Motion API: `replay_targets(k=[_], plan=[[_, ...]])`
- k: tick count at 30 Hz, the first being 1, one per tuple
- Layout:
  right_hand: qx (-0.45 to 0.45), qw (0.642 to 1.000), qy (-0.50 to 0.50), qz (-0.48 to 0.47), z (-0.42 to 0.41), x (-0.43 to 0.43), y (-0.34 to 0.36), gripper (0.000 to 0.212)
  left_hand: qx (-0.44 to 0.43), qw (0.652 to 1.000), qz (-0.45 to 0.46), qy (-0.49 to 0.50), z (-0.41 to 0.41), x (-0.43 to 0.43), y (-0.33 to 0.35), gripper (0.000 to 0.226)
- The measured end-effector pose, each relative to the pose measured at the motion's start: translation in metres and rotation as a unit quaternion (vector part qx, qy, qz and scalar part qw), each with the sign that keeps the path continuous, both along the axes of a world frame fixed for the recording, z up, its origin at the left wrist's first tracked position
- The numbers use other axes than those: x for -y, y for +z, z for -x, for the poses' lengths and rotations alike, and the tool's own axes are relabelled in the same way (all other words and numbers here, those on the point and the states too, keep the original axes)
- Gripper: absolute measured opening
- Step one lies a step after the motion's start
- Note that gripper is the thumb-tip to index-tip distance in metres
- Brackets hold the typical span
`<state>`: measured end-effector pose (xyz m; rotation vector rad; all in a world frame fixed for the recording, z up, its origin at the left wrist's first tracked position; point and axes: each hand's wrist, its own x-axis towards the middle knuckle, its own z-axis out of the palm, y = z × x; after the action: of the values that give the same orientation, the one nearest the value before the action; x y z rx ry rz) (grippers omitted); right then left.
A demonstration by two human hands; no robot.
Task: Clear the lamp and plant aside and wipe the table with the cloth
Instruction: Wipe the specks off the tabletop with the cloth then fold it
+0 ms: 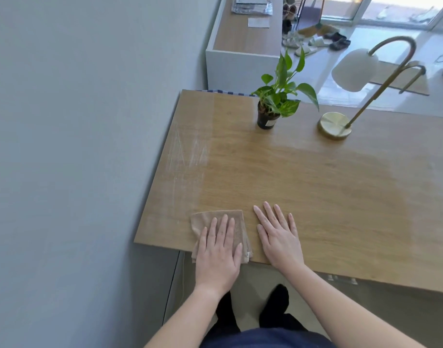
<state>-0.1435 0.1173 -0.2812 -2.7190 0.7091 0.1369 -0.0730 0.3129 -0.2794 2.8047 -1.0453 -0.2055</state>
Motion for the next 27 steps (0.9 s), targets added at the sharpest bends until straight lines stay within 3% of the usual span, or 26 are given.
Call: replay_targets(k=[16, 20, 27], plan=[[0.016, 0.999, -0.001, 0.038, 0.004, -0.004, -0.007, 0.055, -0.027, 0.996, -0.069, 0.054, -0.044, -0.001, 0.006, 0.075], [0.016, 0.999, -0.006, 0.043, 0.002, -0.006, -0.008, 0.056, -0.067, 0.992, -0.033, 0.106, -0.013, 0.025, 0.011, 0.081], [0.013, 0.999, -0.009, 0.042, 0.003, -0.005, -0.008, 0.055, -0.036, 0.996, -0.021, 0.083, -0.015, 0.017, 0.000, 0.080]])
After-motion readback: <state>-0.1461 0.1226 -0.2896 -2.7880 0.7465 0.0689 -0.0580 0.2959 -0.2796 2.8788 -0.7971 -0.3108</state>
